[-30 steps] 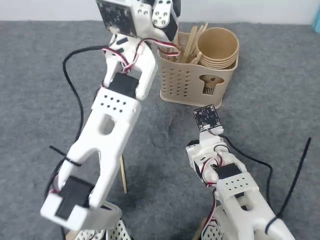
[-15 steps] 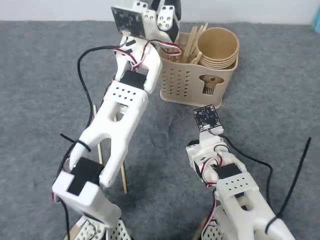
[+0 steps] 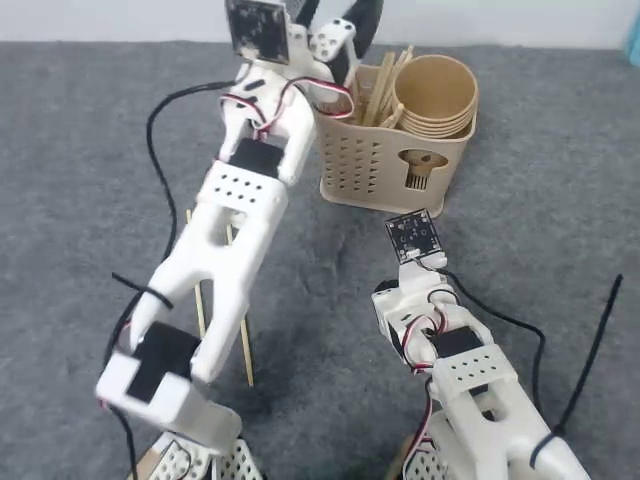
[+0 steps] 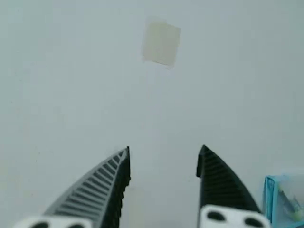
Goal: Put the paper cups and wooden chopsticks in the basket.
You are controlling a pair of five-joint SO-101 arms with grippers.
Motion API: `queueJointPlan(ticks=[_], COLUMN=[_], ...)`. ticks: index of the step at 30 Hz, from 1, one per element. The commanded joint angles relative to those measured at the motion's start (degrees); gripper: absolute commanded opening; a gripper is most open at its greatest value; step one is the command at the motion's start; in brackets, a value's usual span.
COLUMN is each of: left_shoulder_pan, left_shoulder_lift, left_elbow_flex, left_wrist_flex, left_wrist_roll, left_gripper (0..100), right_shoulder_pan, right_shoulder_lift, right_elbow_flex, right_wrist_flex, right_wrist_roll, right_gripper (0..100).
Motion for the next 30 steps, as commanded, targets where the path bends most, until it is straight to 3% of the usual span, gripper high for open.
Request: queueJointPlan(ticks=[1,4,11,20,25,30], left_shoulder_pan=[-2.1,-4.7,-19.1,-34.7,-39.0,-42.4], left_shoulder_lift=[-11.3,-18.3,-32.8,-25.1,-15.4,-6.2], left_elbow_flex=[-2.2,-2.2,-2.2,0.6,5.0,5.1], left_wrist_flex=[5.7,12.5,39.6,70.9,73.4,72.7], left_wrist_roll=[-0.1,2.5,9.7,10.6,9.7,0.1], left_gripper=[10,1,2,2,2,2], right_shoulder_pan=[0.5,0.5,0.5,0.5,0.5,0.5], right_shoulder_lift=[-0.8,-0.8,-0.8,-0.8,-0.8,-0.8], right_elbow_flex=[-0.4,-0.4,-0.3,-0.2,-0.2,-0.2], right_wrist_flex=[-1.2,-1.2,-1.2,-1.2,-1.0,-0.7], right_wrist_roll=[0.8,0.8,0.8,0.8,0.8,0.8], right_gripper=[2.2,2.2,2.2,2.2,2.2,2.2])
